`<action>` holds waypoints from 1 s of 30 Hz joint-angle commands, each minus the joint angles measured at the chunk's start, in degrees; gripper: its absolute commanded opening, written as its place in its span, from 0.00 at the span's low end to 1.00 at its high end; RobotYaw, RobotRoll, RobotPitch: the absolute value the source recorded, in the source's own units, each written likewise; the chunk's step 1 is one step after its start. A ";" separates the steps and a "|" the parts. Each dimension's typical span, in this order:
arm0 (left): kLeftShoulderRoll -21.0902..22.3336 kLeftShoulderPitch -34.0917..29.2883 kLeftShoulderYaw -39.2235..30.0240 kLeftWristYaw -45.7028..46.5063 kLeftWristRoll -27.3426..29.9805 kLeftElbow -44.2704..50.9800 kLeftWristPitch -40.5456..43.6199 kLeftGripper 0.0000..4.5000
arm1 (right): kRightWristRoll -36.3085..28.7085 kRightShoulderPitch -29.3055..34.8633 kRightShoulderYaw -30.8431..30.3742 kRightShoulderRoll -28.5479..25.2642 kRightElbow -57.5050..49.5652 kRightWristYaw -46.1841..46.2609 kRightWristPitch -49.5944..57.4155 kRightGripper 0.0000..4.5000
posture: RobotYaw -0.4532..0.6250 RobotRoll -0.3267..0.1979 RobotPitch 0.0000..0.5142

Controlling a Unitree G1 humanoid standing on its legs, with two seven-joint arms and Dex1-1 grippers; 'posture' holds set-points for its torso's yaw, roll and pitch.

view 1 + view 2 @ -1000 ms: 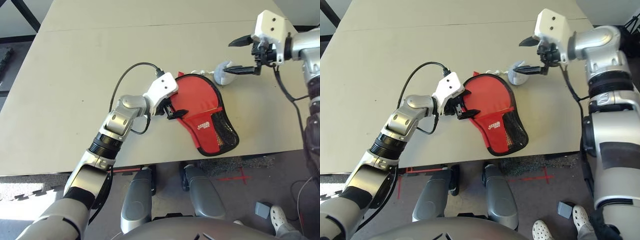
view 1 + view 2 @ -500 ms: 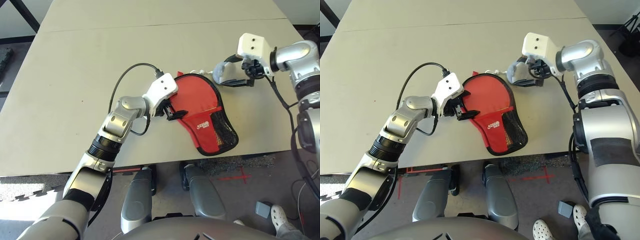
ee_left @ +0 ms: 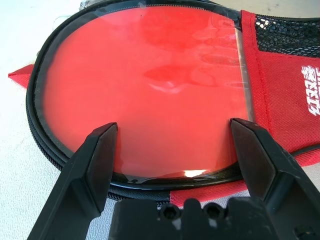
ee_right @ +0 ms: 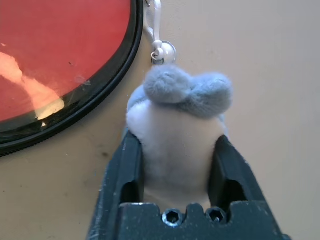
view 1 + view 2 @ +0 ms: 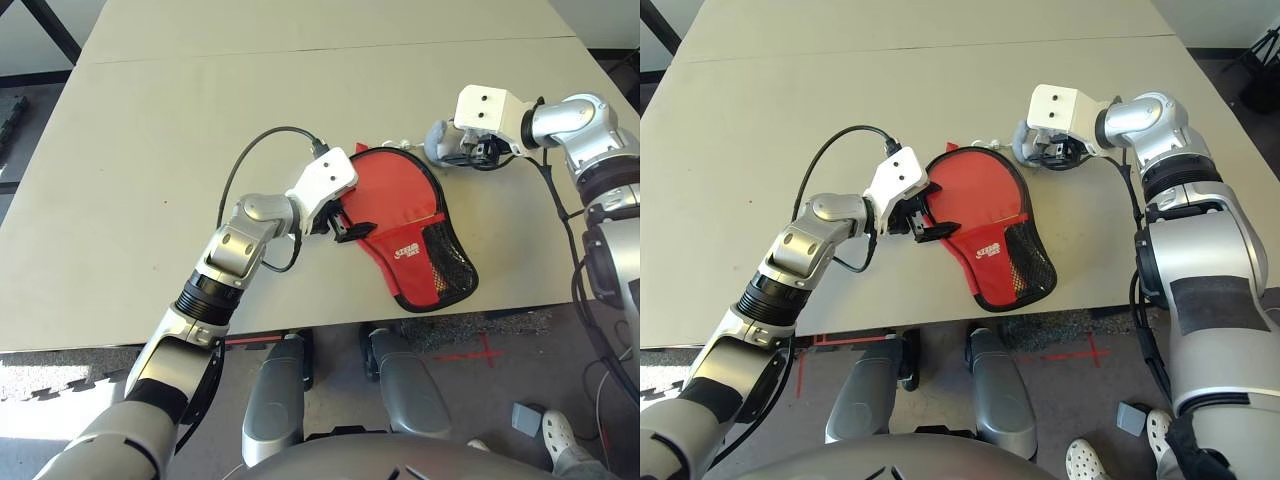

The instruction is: Store the ping-pong paddle in its case and zip it.

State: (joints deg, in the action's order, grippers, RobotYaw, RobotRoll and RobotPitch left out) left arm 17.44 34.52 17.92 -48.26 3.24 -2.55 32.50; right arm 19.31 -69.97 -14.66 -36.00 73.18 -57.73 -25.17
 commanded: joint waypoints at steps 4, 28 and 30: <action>0.22 -2.19 2.95 -0.66 -0.27 -1.79 2.24 1.00 | -0.11 0.79 1.03 -2.97 1.11 0.23 1.93 0.04 | 0.44 0.62 0.50; -1.30 -1.71 3.91 -0.67 -0.37 -4.45 1.26 1.00 | -4.12 -0.13 -3.06 -18.82 -0.54 -34.77 19.26 0.04 | 0.42 0.62 0.48; -1.44 -1.60 3.88 -0.61 -0.40 -4.80 1.07 1.00 | -9.51 1.57 -7.52 -20.09 -2.91 -34.77 22.00 0.04 | 0.42 0.62 0.48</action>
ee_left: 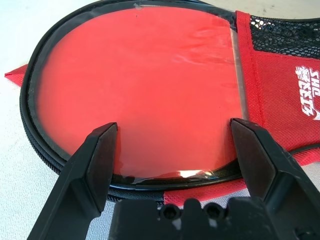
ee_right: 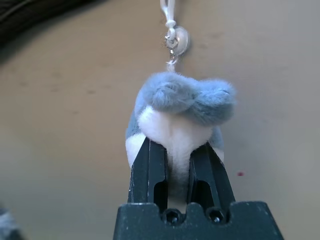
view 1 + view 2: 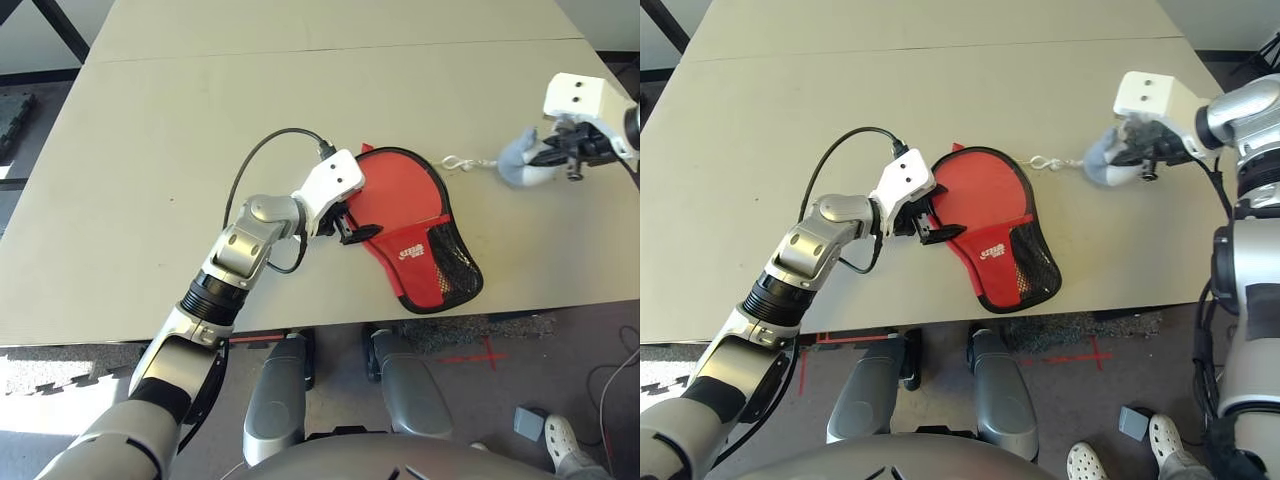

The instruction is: Store the ping-pong paddle in its case and zip it.

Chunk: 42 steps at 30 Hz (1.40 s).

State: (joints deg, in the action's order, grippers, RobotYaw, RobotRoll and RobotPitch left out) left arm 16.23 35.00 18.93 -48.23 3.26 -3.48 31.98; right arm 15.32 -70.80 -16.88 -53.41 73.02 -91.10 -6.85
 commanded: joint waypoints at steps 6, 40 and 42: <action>-0.73 -1.60 2.71 -0.41 -0.61 -5.34 1.05 1.00 | -37.07 14.96 -25.06 -17.61 -34.25 -1.40 21.42 0.04 | 0.39 0.62 0.48; 1.02 -1.70 0.42 -2.05 2.01 -1.83 0.76 1.00 | -50.48 21.18 -28.30 -28.53 -51.98 -1.40 31.41 0.84 | 0.39 0.62 0.45; 1.51 -1.56 -1.74 -2.36 4.20 0.76 1.89 1.00 | -51.59 18.93 -26.87 -26.66 -46.75 -1.40 32.96 1.00 | 0.39 0.62 0.43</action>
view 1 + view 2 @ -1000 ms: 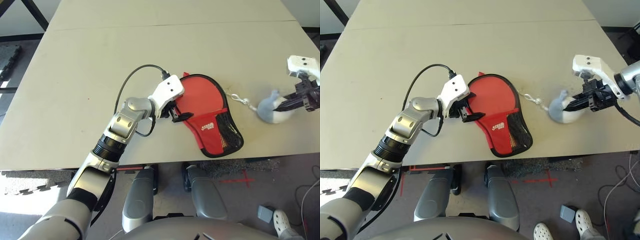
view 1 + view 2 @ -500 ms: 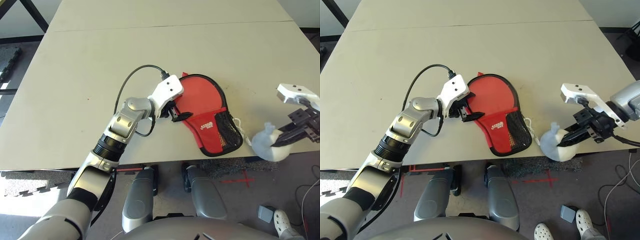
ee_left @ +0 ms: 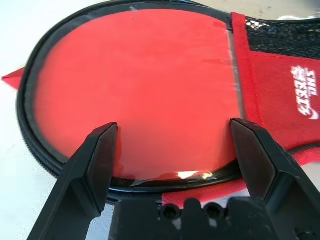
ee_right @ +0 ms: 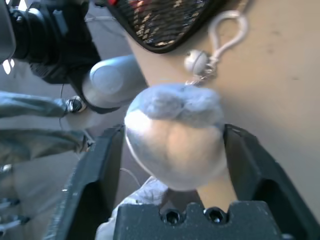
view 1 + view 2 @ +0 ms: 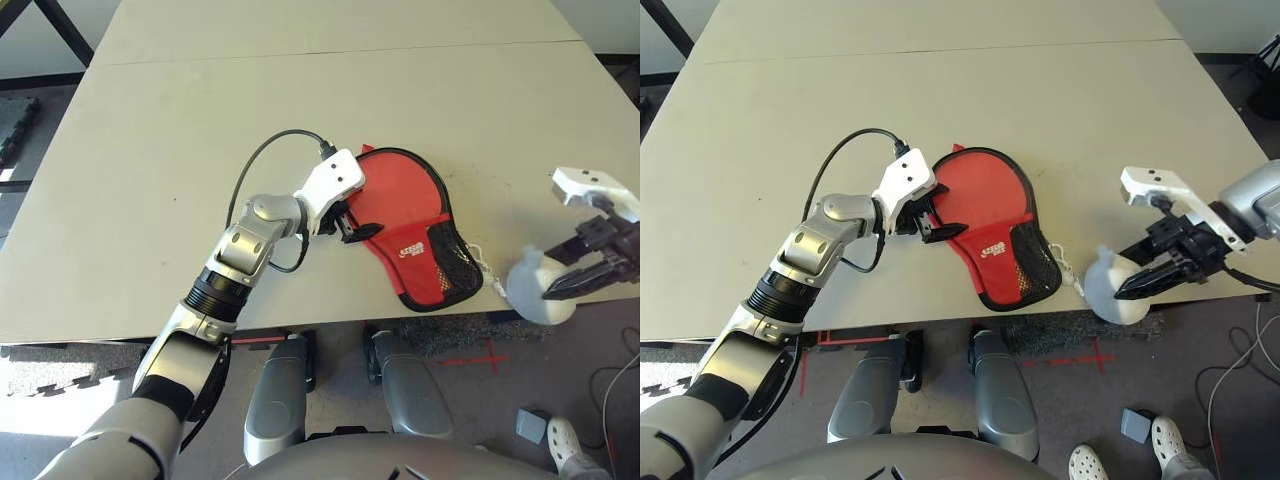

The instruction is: Store the ping-pong paddle in its case and zip it.

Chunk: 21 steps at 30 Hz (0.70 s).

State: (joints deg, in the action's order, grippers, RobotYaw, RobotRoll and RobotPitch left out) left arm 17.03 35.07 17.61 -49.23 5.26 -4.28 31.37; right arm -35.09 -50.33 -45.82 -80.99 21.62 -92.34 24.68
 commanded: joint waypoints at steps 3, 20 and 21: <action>0.74 -1.30 -5.07 -0.73 6.01 4.96 4.63 1.00 | -2.55 -3.44 5.87 4.43 12.02 -0.16 3.32 1.00 | 0.40 0.62 0.42; -0.23 -1.70 -34.53 28.38 9.19 -3.65 -10.26 1.00 | 7.27 -1.98 50.58 33.65 41.93 47.08 -25.60 1.00 | 0.46 0.62 0.39; -0.24 -2.02 -35.37 30.03 8.79 -4.70 -11.99 1.00 | 8.02 -1.44 51.87 34.29 42.45 49.86 -27.06 1.00 | 0.46 0.62 0.39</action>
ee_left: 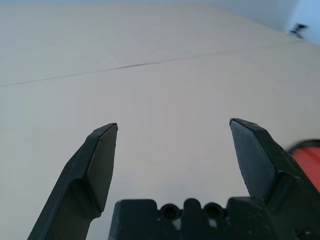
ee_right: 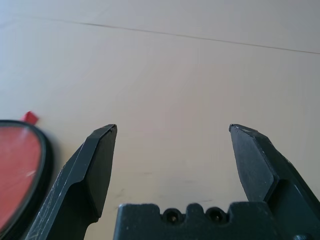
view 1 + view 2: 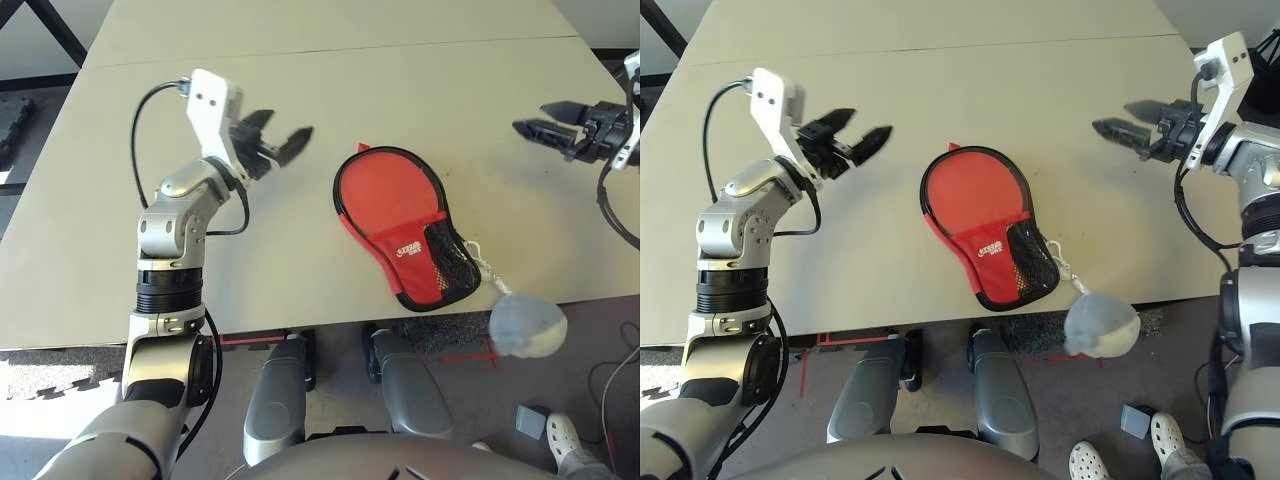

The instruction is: Store the ping-pong paddle in its case and zip it.

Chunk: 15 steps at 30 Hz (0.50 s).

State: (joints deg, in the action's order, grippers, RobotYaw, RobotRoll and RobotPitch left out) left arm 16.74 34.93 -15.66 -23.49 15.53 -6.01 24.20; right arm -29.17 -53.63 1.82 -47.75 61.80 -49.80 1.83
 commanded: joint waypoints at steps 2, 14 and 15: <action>0.10 -2.29 -4.12 7.95 -2.04 -5.49 -8.08 1.00 | 3.92 2.87 6.37 2.12 3.35 13.01 -7.78 1.00 | 0.47 0.62 0.39; 2.70 -2.81 -8.60 18.09 -3.09 -16.98 -20.91 1.00 | 9.45 4.19 14.21 5.20 7.33 25.97 -13.13 1.00 | 0.47 0.62 0.37; 2.82 -2.82 -8.62 18.44 -3.07 -17.55 -21.41 1.00 | 9.74 4.13 14.43 5.41 7.46 26.15 -13.19 1.00 | 0.47 0.62 0.37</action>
State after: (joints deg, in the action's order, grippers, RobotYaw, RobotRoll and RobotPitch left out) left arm 18.96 33.06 -23.92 -5.93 13.11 -21.76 4.20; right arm -20.33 -50.32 14.92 -42.57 67.88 -24.30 -10.65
